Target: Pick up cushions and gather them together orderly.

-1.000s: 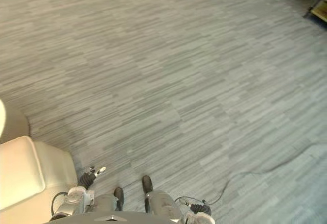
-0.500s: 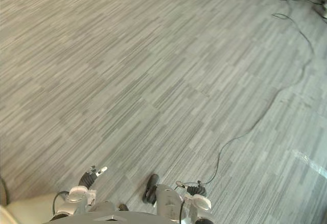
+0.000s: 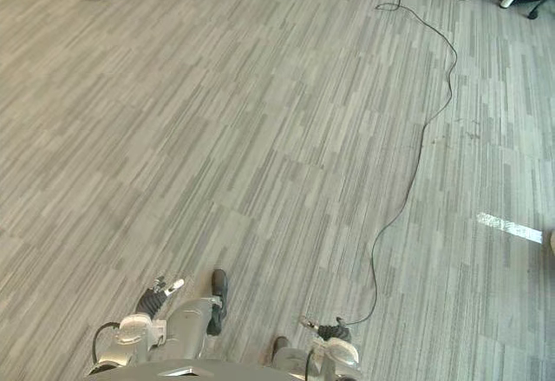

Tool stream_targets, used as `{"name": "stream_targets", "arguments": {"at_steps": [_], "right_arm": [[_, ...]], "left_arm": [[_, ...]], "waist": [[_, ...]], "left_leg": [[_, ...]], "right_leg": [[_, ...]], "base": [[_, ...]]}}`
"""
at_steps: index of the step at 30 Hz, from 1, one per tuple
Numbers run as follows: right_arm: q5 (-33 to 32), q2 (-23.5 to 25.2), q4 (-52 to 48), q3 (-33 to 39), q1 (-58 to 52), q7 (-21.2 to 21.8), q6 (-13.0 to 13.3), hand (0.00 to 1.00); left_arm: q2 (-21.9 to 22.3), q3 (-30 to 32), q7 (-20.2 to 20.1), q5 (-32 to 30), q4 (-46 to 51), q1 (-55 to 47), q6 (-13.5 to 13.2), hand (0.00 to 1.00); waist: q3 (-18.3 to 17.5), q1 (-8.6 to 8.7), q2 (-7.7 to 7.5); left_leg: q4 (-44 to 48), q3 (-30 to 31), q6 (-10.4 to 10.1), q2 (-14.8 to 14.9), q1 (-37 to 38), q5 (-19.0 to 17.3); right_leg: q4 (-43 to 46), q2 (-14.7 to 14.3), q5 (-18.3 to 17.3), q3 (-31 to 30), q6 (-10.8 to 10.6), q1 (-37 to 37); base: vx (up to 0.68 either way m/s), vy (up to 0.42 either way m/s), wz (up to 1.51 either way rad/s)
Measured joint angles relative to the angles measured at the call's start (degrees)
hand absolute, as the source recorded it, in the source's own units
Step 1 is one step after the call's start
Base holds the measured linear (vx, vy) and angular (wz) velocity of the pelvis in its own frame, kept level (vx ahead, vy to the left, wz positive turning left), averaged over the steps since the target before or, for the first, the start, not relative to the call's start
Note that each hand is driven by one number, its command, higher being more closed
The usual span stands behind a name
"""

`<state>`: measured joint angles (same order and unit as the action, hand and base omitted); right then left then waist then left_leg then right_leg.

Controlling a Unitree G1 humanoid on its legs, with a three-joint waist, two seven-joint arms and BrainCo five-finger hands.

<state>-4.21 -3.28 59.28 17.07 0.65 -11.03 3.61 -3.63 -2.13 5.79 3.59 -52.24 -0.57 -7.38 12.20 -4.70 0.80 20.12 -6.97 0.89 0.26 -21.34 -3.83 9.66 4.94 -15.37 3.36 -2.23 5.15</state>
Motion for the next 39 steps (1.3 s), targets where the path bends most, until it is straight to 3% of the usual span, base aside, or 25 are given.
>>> {"name": "stream_targets", "arguments": {"at_steps": [2,5,6,7,9,11,13,14,17,18,19,20,22,23,24,25,27,28,31,32,34,35,36,37,39], "right_arm": [[0.06,0.62,0.2,0.03,-0.1,0.08,-0.04,0.0],[0.1,0.9,0.19,0.03,-0.18,0.57,-0.04,0.0],[0.1,0.96,0.19,0.03,-0.26,0.59,-0.04,0.0],[0.1,1.07,0.19,0.04,-0.46,0.6,-0.03,0.0],[0.02,1.08,-0.54,1.25,-0.53,0.81,0.21,0.0],[0.05,0.27,-1.78,1.28,-0.5,0.98,0.28,0.0],[0.1,-0.62,-3.21,1.25,-0.09,1.04,0.39,0.0],[0.1,-0.84,-3.44,1.27,-0.12,1.04,0.35,0.0],[0.17,-1.06,-3.2,1.15,-2.33,1.04,-0.41,0.0],[0.17,-0.81,-2.29,1.21,-2.91,1.07,-0.38,0.0],[0.22,-0.81,-1.87,1.49,-2.74,1.11,-0.48,0.0],[0.21,-1.35,-1.85,1.64,-2.88,1.21,-0.47,0.0],[0.22,-2.52,-1.84,2.08,-2.93,1.24,-0.69,0.0],[0.13,-3.0,-1.84,2.44,-3.04,1.23,-1.01,0.0],[0.14,-3.12,-1.86,2.37,-3.25,1.21,-1.11,0.0],[0.15,-3.34,-1.84,2.07,-3.6,1.09,-1.11,0.0],[0.05,-3.37,-1.81,1.75,-3.87,1.01,-1.02,0.0],[-0.24,-3.37,-1.8,1.43,-4.05,0.96,-1.03,0.0],[-0.8,-3.47,-1.82,1.1,-4.01,0.91,-1.01,0.0],[-1.12,-3.39,-1.83,0.95,-3.45,0.87,-1.01,0.0],[-1.11,-3.08,-1.37,1.14,-3.25,0.88,-1.04,0.0],[-1.09,-2.92,-0.58,1.13,-3.12,0.88,-0.85,0.0],[-1.07,-2.61,-0.12,1.07,-2.45,0.87,-0.84,0.0],[-1.02,-1.84,0.16,0.99,-2.26,0.83,-0.81,0.0],[-0.87,-0.66,0.49,-0.17,-1.3,0.95,-0.8,0.0]], "left_arm": [[-0.37,-0.24,0.04,0.16,-0.28,-0.02,0.02,0.0],[-1.11,-0.91,0.02,0.15,-1.27,-0.18,0.49,0.0],[-1.2,-1.13,0.05,0.15,-1.29,-0.4,0.57,0.0],[-1.48,-1.76,0.05,0.14,-1.3,-0.79,0.6,0.0],[-1.72,-2.65,0.05,0.15,-1.33,-0.85,0.71,0.0],[-1.02,-2.61,0.05,0.17,-1.54,-0.78,0.84,0.0],[-0.9,-2.49,0.09,0.16,-1.74,-0.25,0.84,0.0],[-0.91,-2.49,0.07,0.15,-2.2,-0.06,0.83,0.0],[-0.98,-2.47,0.07,-0.02,-2.91,-0.14,0.75,0.0],[-1.16,-2.21,0.09,-0.3,-3.42,-1.04,0.74,0.0],[-0.73,-2.03,0.18,-0.39,-4.11,-1.37,0.76,0.0],[0.35,-2.02,-0.01,-0.82,-5.6,-1.35,0.79,0.0],[1.45,-1.98,0.0,-1.56,-5.8,-1.5,0.78,0.0],[2.05,-1.48,0.0,-1.58,-5.85,-1.56,0.79,0.0],[2.24,-0.93,0.0,-1.57,-5.83,-1.7,0.84,0.0],[2.38,-0.34,-0.04,-1.56,-5.53,-1.85,0.82,0.0],[2.16,-0.04,-0.15,-1.54,-4.66,-1.92,0.68,0.0],[1.85,0.15,-0.19,-1.52,-4.18,-1.93,0.51,0.0],[1.67,0.52,-0.16,-1.38,-1.6,-2.84,0.53,0.0],[1.61,0.79,-0.13,-1.26,-0.05,-3.04,0.49,0.0],[1.56,0.93,-0.1,-0.92,1.17,-3.02,0.27,0.0],[1.59,0.9,-0.02,-0.44,1.7,-3.19,0.19,0.0],[1.46,1.04,0.03,0.06,1.68,-3.29,0.11,0.0],[1.44,0.87,0.0,0.04,1.58,-3.14,0.12,0.0],[1.27,1.64,-0.07,0.69,1.86,-2.41,-0.25,0.0]], "waist": [[-0.69,-0.46,-1.67],[-1.03,0.89,-2.39],[-0.99,1.08,-2.31],[-0.99,1.39,-2.33],[-0.82,2.39,-1.88],[0.02,3.21,-0.46],[0.42,4.57,0.41],[0.49,5.01,0.53],[0.37,6.22,-0.8],[-0.37,6.32,-1.91],[-0.42,6.49,-1.27],[-0.87,7.09,0.89],[-0.89,6.95,3.65],[-0.65,7.01,5.33],[-0.72,7.0,5.77],[-0.72,6.67,5.89],[-0.5,5.97,5.53],[-0.05,5.15,4.82],[0.01,4.07,4.7],[0.11,3.26,4.53],[0.34,2.14,3.71],[0.35,1.33,3.59],[0.38,0.63,3.02],[-0.26,0.28,2.5],[0.27,-0.33,2.37]], "left_leg": [[4.02,-2.64,2.18,-0.69,1.81,-5.14],[4.56,-3.66,3.89,-1.96,7.2,-8.99],[3.89,-3.66,4.04,-2.0,9.28,-10.06],[2.33,-3.66,4.08,-2.19,12.1,-10.73],[-4.09,-2.75,4.11,-2.26,20.1,-10.81],[-9.93,-2.4,3.7,-1.22,27.09,-11.01],[-12.43,-2.4,2.46,0.73,30.98,-12.03],[-12.85,-2.28,2.29,1.25,31.76,-12.12],[-15.35,-0.26,0.18,2.51,37.94,-13.31],[-14.92,0.95,-1.24,2.53,39.83,-14.25],[-14.3,1.53,-1.31,3.25,40.45,-14.48],[-8.09,4.7,-1.31,5.39,38.7,-14.47],[1.68,7.15,-2.21,7.96,35.42,-13.95],[15.6,9.21,-7.31,9.88,29.84,-8.58],[23.76,10.18,-9.98,10.67,26.21,-2.91],[34.15,9.27,-11.73,11.94,21.99,-2.8],[42.83,6.09,-9.86,12.95,16.96,-5.11],[46.03,3.37,-7.27,13.24,12.79,-6.87],[44.48,-1.44,-4.23,13.21,6.47,-8.94],[37.69,-3.8,-3.09,12.68,2.95,-10.2],[22.26,-5.9,-3.67,10.33,1.69,-9.86],[0.7,-5.42,-4.88,7.53,2.51,-4.68],[-6.78,-5.4,-5.23,5.75,4.18,5.67],[-7.84,-5.87,-2.6,3.92,5.75,8.41],[4.31,-5.75,0.05,5.11,0.58,2.71]], "right_leg": [[13.84,1.94,-2.0,-3.09,-3.8,-4.1],[36.85,3.35,0.88,-3.67,-13.14,-11.48],[42.75,3.34,1.31,-2.78,-13.43,-13.4],[48.58,4.07,1.14,-0.43,-11.77,-15.44],[53.68,5.6,-0.29,7.3,-4.99,-19.3],[46.14,4.83,-3.65,12.04,-0.7,-22.18],[34.07,3.4,-3.19,13.21,0.43,-27.89],[29.73,3.16,-1.56,12.89,0.32,-29.38],[1.31,2.05,12.34,6.75,-1.46,-30.86],[1.38,1.93,18.35,4.72,-1.94,-30.94],[3.82,1.43,20.48,3.94,-2.09,-31.39],[11.53,-0.3,20.38,3.69,-1.13,-33.37],[15.14,-1.6,16.34,5.41,1.01,-32.93],[17.3,-2.66,12.49,7.04,1.93,-30.93],[17.75,-3.29,10.81,7.34,2.41,-29.01],[17.36,-3.95,9.63,7.83,3.62,-25.86],[15.03,-4.73,8.17,7.79,4.42,-20.84],[11.63,-5.21,6.84,7.45,4.93,-15.78],[6.27,-5.23,6.21,6.9,4.24,-8.77],[3.01,-4.83,5.77,6.69,3.56,-4.84],[0.79,-3.15,5.17,6.73,2.36,-1.77],[0.33,-1.51,3.09,5.87,-0.18,0.25],[-0.72,0.09,1.59,4.76,-1.71,3.0],[-2.54,0.93,1.15,3.6,-1.74,4.4],[-7.03,-0.23,6.47,3.01,0.11,7.35]], "base": [[0.59,0.266,-0.26],[0.38,0.121,-0.13],[0.48,0.116,-0.14],[0.44,0.066,-0.14],[0.51,0.022,-0.11],[0.43,-0.049,-0.09],[0.43,-0.111,0.1],[0.44,-0.152,0.36],[0.59,-0.26,0.51],[0.51,-0.236,0.26],[0.63,-0.318,0.25],[0.74,-0.399,0.2],[0.59,-0.305,0.15],[0.6,-0.225,0.14],[0.71,-0.222,0.15],[0.57,-0.168,0.07],[0.45,-0.107,-0.01],[0.45,-0.076,-0.01],[0.42,0.013,-0.02],[0.49,0.131,0.06],[0.5,0.199,-0.05],[0.57,0.306,-0.31],[0.74,0.363,-0.33],[0.6,0.263,-0.09],[0.56,0.222,0.14]]}}
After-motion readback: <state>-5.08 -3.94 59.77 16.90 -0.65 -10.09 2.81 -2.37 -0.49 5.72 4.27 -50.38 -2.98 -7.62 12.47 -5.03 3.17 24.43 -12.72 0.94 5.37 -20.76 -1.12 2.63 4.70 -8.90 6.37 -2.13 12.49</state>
